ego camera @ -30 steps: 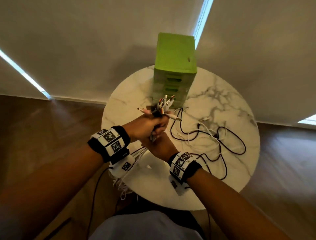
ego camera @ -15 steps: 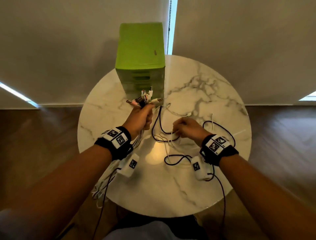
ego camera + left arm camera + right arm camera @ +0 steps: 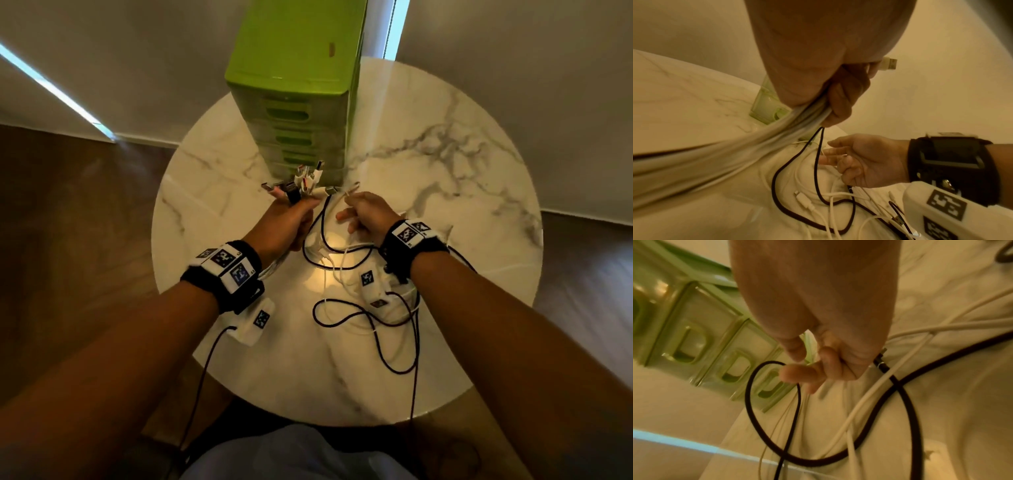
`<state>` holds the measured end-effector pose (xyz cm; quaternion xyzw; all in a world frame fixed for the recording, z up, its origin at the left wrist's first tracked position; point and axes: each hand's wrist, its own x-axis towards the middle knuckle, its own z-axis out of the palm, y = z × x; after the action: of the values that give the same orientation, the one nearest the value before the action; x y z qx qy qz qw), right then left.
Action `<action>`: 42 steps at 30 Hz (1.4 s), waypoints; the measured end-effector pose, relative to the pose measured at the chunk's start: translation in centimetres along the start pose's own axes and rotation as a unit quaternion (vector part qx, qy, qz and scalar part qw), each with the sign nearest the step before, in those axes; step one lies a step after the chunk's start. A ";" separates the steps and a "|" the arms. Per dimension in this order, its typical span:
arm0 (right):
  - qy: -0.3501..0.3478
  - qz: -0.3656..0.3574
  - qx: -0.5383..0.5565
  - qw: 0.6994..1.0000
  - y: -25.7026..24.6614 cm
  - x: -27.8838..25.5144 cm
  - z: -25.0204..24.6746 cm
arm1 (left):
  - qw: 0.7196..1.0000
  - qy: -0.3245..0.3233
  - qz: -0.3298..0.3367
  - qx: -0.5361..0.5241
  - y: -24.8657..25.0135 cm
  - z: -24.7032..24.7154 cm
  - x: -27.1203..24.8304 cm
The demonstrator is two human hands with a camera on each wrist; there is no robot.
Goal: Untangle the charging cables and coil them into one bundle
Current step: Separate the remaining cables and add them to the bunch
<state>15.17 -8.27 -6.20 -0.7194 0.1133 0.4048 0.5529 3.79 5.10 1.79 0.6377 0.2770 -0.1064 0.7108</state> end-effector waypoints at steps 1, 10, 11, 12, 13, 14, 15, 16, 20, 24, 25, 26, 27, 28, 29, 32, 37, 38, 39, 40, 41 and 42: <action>0.018 -0.015 -0.030 0.999 0.1 0.1 0.0 | 1.000 0.007 0.004 -0.008 -0.2 0.0 0.0; 0.134 -0.247 0.062 0.958 1.3 -5.1 -1.6 | 0.998 0.058 0.011 -0.012 -0.5 -1.2 0.8; 0.111 -0.263 0.075 0.955 1.1 -6.2 -1.8 | 0.998 0.061 0.008 -0.020 -0.5 -1.3 0.8; 0.089 -0.278 0.082 0.953 0.6 -7.7 -1.9 | 0.998 0.062 0.004 -0.029 -0.5 -1.3 0.6; 0.069 -0.291 0.084 0.951 0.3 -9.1 -1.9 | 0.998 0.058 -0.001 -0.037 -0.6 -1.4 0.4; 0.054 -0.302 0.081 0.948 -0.1 -10.5 -1.7 | 0.998 0.049 -0.002 -0.045 -0.6 -1.4 0.3; 0.045 -0.311 0.067 0.947 -0.4 -11.5 -1.5 | 0.998 0.038 -0.003 -0.056 -0.7 -1.5 0.3; 0.043 -0.321 0.042 0.945 -0.6 -12.6 -1.2 | 0.997 0.027 -0.007 -0.073 -0.7 -1.5 0.1; 0.051 -0.368 -0.086 0.924 -0.9 -15.7 1.2 | 0.984 -0.040 -0.032 -0.170 0.1 -1.8 -0.7; 0.074 -0.388 -0.173 0.902 -0.2 -17.0 3.8 | 0.970 -0.106 -0.029 -0.218 1.1 -2.7 -2.0; 0.080 -0.382 -0.189 0.901 0.0 -17.0 4.2 | 0.967 -0.116 -0.023 -0.225 1.4 -2.9 -2.3; 0.082 -0.378 -0.201 0.900 0.1 -17.1 4.6 | 0.965 -0.127 -0.018 -0.230 1.6 -3.3 -2.5; 0.083 -0.382 -0.210 0.896 0.0 -17.4 5.1 | 0.965 -0.136 -0.010 -0.224 1.8 -3.7 -2.9; 0.082 -0.385 -0.215 0.894 -0.2 -17.8 5.5 | 0.968 -0.138 -0.003 -0.209 1.9 -3.9 -3.1; 0.081 -0.387 -0.212 0.894 -0.5 -18.2 5.9 | 0.973 -0.134 0.004 -0.188 2.2 -4.2 -3.2; 0.070 -0.364 -0.179 0.912 -1.4 -19.5 7.3 | 0.984 -0.121 0.045 -0.123 2.8 -4.5 -3.8; -0.012 -0.274 -0.069 0.959 -1.6 -20.3 8.9 | 0.986 -0.107 0.124 -0.023 4.3 -5.7 -4.3; -0.035 -0.275 -0.068 0.958 -1.3 -20.3 9.1 | 0.986 -0.109 0.126 -0.031 4.7 -5.8 -4.5; -0.052 -0.283 -0.083 0.954 -1.0 -20.5 9.3 | 0.984 -0.116 0.127 -0.050 5.1 -5.9 -4.8; -0.070 -0.288 -0.098 0.950 -0.6 -20.5 9.6 | 0.982 -0.121 0.130 -0.069 5.6 -5.9 -5.0; -0.085 -0.289 -0.112 0.947 -0.2 -20.6 9.8 | 0.979 -0.125 0.135 -0.086 6.1 -5.8 -5.2; -0.100 -0.283 -0.124 0.946 0.3 -20.6 10.1 | 0.976 -0.128 0.141 -0.104 6.7 -5.7 -5.5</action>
<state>-2.95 -5.31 7.53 -0.7404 -0.2016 0.3127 0.5598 1.14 10.64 10.21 0.5739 0.1009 -0.0568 0.8107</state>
